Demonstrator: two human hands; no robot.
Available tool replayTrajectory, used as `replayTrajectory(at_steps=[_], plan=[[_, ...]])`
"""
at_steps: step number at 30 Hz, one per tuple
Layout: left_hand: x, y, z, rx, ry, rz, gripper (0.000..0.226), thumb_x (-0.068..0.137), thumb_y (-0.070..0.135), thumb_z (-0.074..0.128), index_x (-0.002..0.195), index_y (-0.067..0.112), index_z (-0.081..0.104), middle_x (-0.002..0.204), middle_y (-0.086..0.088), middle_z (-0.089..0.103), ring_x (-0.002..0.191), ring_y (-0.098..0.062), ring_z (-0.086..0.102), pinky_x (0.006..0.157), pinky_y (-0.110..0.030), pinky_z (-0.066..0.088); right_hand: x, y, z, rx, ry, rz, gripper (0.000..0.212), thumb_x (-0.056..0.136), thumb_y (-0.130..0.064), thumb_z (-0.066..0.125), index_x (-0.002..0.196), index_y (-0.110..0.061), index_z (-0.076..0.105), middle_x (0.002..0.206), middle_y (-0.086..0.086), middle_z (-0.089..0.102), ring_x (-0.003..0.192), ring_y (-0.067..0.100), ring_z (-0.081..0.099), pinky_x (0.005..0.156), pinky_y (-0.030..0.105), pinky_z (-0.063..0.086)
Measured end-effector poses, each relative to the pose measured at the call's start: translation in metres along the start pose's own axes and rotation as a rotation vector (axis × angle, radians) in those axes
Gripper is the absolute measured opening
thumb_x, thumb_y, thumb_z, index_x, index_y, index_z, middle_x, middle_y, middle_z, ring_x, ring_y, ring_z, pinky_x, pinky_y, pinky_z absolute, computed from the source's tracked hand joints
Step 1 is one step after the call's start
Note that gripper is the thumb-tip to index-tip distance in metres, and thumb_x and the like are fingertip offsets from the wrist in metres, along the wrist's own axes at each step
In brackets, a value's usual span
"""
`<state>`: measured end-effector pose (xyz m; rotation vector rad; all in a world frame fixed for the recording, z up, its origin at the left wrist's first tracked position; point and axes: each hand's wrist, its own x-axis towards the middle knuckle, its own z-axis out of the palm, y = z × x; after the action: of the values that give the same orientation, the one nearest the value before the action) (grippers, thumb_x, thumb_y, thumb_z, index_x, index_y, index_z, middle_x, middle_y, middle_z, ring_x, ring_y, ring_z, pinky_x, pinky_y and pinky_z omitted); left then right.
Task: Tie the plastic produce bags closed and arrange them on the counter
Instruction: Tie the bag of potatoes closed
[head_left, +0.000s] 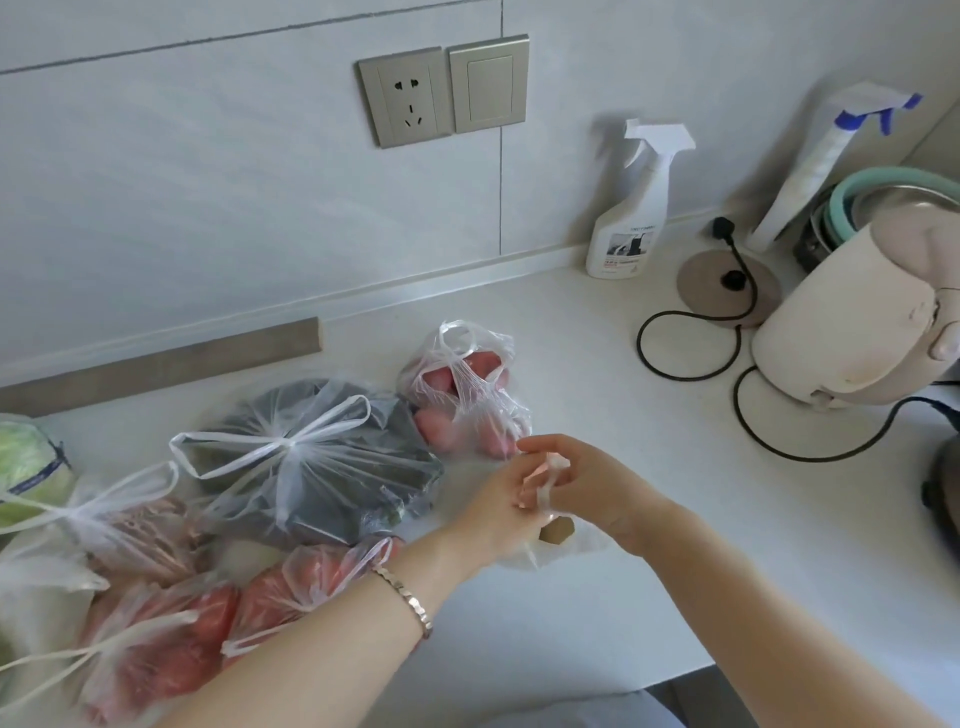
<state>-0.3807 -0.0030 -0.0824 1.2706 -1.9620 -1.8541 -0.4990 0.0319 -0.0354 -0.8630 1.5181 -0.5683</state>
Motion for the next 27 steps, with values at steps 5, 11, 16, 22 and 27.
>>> replayTrajectory(at_steps=[5, 11, 16, 22, 27], plan=[[0.003, -0.001, 0.001, -0.269, -0.022, -0.019, 0.023, 0.075, 0.008, 0.068, 0.093, 0.015, 0.056, 0.09, -0.01, 0.052, 0.083, -0.015, 0.055, 0.072, -0.018, 0.047, 0.002, -0.001, -0.002, 0.031, -0.002, -0.015, 0.05, 0.081, 0.006, 0.054, 0.121, -0.025, 0.052, 0.083, -0.005, 0.063, 0.077, 0.004, 0.057, 0.089, 0.023, 0.046], [0.008, -0.004, -0.002, 0.093, -0.107, 0.078, 0.012, 0.088, 0.018, 0.059, 0.08, 0.02, 0.05, 0.074, 0.009, 0.047, 0.067, -0.003, 0.046, 0.068, -0.012, 0.04, -0.006, -0.008, -0.013, -0.192, -0.022, 0.102, 0.055, 0.079, -0.011, 0.061, 0.126, -0.035, 0.046, 0.082, -0.011, 0.054, 0.091, 0.011, 0.054, 0.087, 0.02, 0.042], [0.001, -0.006, -0.004, 0.162, 0.002, 0.116, 0.012, 0.084, 0.021, 0.062, 0.092, 0.013, 0.065, 0.086, -0.003, 0.067, 0.082, -0.012, 0.061, 0.078, -0.021, 0.047, -0.005, 0.007, -0.013, -0.109, 0.075, 0.122, 0.052, 0.077, -0.015, 0.066, 0.122, -0.031, 0.047, 0.082, -0.005, 0.059, 0.073, 0.008, 0.056, 0.063, 0.015, 0.04], [-0.027, -0.043, -0.033, 0.401, 0.123, 0.122, 0.017, 0.082, 0.026, 0.067, 0.082, 0.009, 0.071, 0.077, 0.012, 0.042, 0.081, 0.0, 0.045, 0.075, -0.002, 0.031, 0.016, 0.06, -0.016, 0.297, 0.285, 0.205, 0.035, 0.081, -0.007, 0.066, 0.114, -0.011, 0.056, 0.059, 0.004, 0.053, 0.053, 0.015, 0.046, 0.054, 0.023, 0.041], [-0.031, -0.063, -0.03, 0.803, -0.004, 0.184, 0.029, 0.087, 0.044, 0.052, 0.096, 0.021, 0.068, 0.063, 0.017, 0.044, 0.092, -0.012, 0.043, 0.077, -0.02, 0.028, 0.03, 0.098, -0.019, 0.375, 0.256, 0.293, 0.026, 0.085, -0.011, 0.063, 0.111, -0.006, 0.061, 0.063, 0.004, 0.055, 0.056, 0.014, 0.052, 0.053, 0.021, 0.043]])
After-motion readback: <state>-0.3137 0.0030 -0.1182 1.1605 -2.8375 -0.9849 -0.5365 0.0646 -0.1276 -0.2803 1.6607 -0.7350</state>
